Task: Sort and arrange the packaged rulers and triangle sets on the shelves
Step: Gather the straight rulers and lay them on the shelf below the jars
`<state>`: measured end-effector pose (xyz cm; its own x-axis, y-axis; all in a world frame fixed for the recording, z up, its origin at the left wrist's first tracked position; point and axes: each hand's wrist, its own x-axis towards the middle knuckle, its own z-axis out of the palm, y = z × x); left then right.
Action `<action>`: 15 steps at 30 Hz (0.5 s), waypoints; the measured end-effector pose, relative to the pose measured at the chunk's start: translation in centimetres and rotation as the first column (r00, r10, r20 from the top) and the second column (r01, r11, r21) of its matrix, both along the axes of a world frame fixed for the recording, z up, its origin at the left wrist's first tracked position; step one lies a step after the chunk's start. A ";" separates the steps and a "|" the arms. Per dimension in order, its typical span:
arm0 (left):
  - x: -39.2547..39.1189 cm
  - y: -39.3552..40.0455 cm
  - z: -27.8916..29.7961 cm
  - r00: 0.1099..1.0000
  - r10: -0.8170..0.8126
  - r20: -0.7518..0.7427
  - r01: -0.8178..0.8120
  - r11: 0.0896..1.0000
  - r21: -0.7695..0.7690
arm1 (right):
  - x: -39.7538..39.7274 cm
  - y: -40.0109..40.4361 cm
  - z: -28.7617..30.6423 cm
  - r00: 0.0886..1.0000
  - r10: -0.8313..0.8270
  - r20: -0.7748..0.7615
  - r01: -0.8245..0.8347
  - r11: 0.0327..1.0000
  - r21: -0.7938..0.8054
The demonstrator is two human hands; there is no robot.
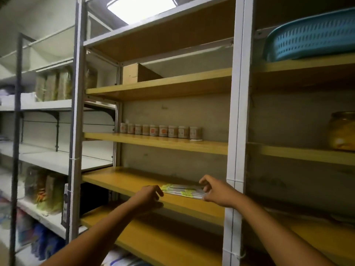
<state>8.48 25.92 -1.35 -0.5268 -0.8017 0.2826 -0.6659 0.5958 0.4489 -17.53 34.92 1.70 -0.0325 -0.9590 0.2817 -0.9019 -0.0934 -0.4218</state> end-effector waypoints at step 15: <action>-4.6 -18.0 -1.5 0.996 -0.087 0.018 0.087 0.996 0.015 | -2.6 -13.4 -3.4 0.980 -0.166 -0.105 0.174 0.983 0.064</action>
<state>3.87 7.90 -2.86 -0.5998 -0.7563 0.2613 -0.6200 0.6457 0.4457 -20.17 21.53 -1.74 -0.1724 -0.9598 0.2214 -0.9394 0.0925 -0.3302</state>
